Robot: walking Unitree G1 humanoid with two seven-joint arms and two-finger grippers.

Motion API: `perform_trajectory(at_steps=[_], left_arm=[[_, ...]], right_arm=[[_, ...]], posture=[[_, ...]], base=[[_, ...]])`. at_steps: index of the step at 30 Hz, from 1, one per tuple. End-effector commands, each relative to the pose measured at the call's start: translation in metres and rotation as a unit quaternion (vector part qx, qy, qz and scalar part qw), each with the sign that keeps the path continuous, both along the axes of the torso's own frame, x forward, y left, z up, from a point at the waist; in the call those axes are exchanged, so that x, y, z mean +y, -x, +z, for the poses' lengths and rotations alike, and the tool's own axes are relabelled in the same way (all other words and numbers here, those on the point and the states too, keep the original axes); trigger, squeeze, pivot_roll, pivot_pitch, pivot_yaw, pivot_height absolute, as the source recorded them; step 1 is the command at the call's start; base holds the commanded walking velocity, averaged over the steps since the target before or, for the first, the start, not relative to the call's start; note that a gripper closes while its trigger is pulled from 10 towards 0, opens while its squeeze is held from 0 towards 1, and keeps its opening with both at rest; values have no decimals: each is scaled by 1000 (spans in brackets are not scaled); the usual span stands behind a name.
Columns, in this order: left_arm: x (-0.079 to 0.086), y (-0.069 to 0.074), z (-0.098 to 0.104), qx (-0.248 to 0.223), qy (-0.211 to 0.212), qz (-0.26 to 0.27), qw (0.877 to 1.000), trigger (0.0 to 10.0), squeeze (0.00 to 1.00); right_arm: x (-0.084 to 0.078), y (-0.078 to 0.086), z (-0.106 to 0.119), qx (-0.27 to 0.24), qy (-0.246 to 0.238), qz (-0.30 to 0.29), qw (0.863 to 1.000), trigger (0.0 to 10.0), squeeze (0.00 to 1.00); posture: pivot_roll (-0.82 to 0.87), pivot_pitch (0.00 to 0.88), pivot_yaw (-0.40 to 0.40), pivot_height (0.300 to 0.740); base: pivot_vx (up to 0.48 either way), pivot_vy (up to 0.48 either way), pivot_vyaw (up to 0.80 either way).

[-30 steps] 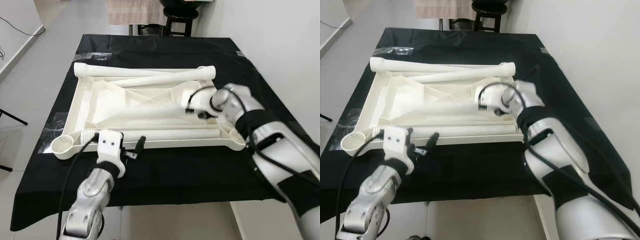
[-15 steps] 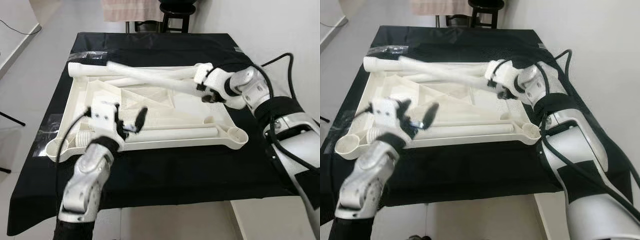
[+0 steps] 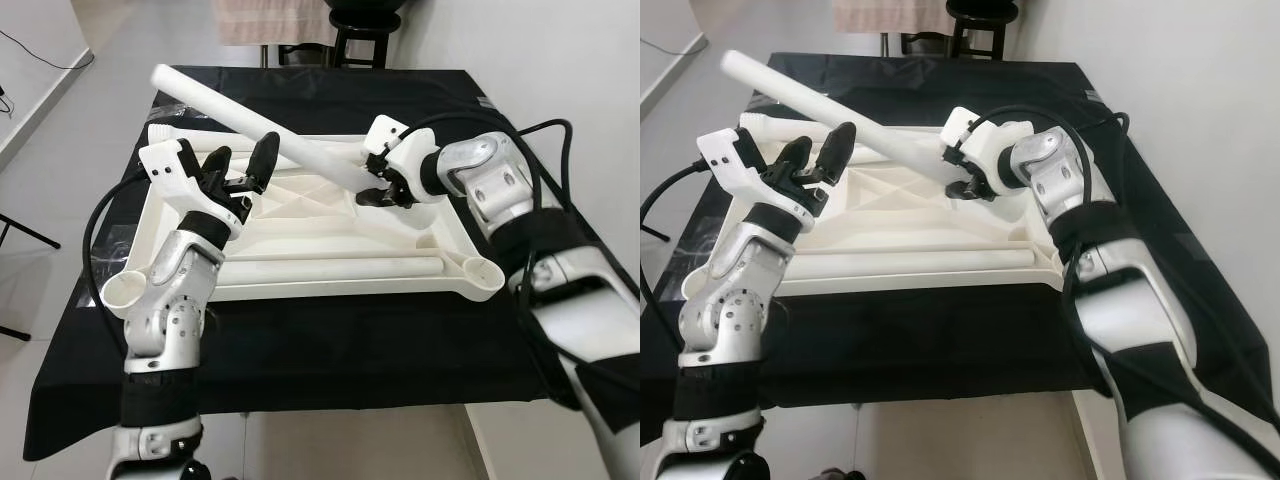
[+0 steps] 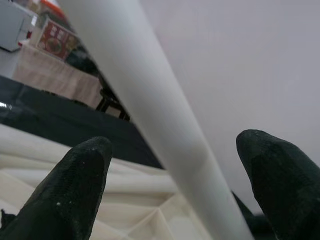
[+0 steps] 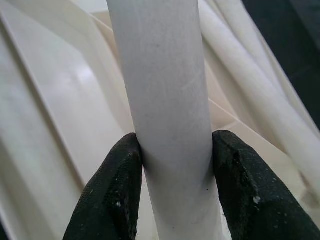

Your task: Building children table

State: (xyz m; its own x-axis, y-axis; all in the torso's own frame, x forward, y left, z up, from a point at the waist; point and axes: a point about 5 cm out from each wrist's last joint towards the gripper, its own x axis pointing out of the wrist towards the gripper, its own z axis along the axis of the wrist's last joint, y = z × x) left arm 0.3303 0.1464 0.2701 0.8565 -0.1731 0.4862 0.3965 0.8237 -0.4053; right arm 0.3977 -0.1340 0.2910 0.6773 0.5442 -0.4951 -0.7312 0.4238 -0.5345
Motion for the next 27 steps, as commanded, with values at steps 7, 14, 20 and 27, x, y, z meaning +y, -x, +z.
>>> perform_trajectory(at_steps=[7,14,20,27], left_arm=[[1,-3,4,-13,22,-19,999,10000,0],[11,-9,17,-38,27,-12,999,10000,0],[23,-15,33,-57,17,-2,998,10000,0],[14,-11,38,-82,13,-48,995,0,0]], right_arm=[[0,9,6,-2,-29,6,1000,10000,0],[5,23,7,-9,-23,38,999,10000,0],[14,34,6,-12,-23,70,997,10000,0],[18,36,-2,-1,-27,67,997,10000,0]], posture=[[-4,111,-31,740],[-9,107,-30,740],[-9,108,-28,740],[-24,113,-30,740]], base=[[0,0,0],[0,0,0],[0,0,0],[0,0,0]])
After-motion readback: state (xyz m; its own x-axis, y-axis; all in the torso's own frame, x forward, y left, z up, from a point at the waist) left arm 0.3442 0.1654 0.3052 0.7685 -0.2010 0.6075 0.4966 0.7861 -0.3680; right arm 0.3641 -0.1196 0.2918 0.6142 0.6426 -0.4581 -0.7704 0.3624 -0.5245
